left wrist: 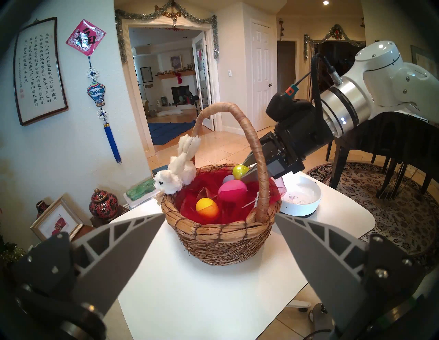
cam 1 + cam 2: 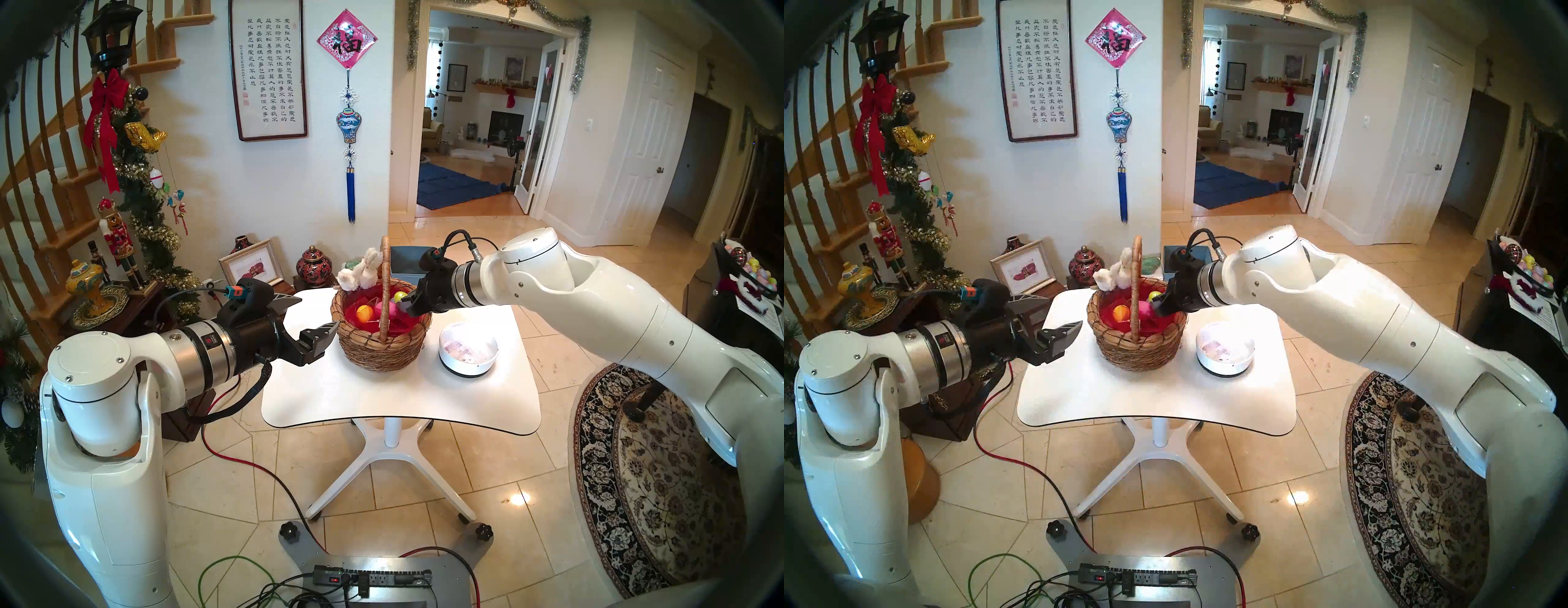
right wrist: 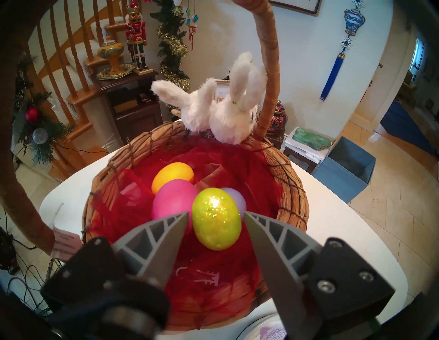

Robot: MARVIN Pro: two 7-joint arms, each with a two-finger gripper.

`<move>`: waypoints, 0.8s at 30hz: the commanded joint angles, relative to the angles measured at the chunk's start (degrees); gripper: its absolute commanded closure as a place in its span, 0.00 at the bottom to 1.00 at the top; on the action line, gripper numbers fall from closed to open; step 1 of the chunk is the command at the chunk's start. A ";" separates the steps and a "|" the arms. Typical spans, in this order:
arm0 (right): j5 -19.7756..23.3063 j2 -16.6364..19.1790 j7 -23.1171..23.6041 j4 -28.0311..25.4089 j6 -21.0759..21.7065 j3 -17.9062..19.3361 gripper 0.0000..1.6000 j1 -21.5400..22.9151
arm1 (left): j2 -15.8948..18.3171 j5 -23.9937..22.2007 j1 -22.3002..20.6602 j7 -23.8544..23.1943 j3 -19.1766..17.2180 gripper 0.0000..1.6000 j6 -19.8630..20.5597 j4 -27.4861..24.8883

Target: Put easter egg into basket

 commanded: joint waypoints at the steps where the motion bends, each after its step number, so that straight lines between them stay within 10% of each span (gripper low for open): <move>1: 0.33 1.24 -0.27 -1.49 0.59 1.26 0.33 1.16 | 0.03 0.04 -0.21 0.06 0.13 0.00 -0.05 -0.29; 24: 6.99 12.12 -4.71 -12.92 -0.04 7.90 0.29 -3.57 | 0.03 0.02 -0.21 0.04 0.11 0.00 -0.06 -0.28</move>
